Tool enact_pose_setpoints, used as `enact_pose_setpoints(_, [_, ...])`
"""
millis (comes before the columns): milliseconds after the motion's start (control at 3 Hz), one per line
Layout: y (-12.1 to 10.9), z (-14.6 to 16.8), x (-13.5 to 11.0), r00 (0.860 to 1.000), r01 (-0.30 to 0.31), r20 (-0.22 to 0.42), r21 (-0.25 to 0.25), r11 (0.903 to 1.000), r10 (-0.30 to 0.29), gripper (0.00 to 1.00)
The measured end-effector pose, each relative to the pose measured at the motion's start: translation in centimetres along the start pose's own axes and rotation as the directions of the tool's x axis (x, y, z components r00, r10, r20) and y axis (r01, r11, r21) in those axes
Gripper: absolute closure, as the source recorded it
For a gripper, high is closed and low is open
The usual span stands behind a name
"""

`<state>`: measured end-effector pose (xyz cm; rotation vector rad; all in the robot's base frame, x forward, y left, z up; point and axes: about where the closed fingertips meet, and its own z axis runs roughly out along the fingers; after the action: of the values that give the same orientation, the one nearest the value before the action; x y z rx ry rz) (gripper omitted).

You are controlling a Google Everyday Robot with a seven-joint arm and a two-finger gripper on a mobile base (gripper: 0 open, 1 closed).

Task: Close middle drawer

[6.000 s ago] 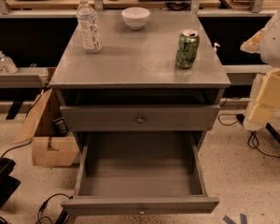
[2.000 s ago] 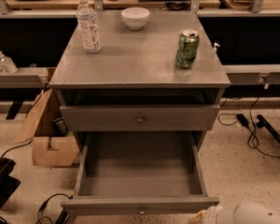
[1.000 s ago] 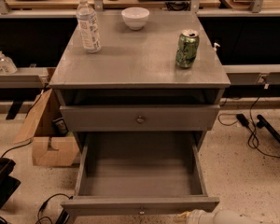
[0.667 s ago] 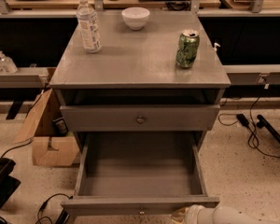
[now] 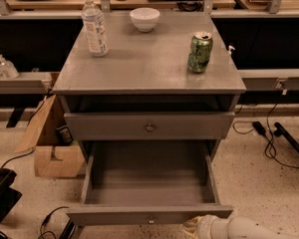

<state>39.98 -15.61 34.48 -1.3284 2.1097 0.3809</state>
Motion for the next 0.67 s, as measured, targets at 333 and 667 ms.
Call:
enact_pose_setpoints(333, [2.0,-0.1,-0.3,1.000,-0.009,0.004,-0.018,0.9998,0.009,1.00])
enact_pose_setpoints(667, [4.6,-0.2,0.0,0.999,-0.033,0.018,-0.021,0.9992,0.033,1.00])
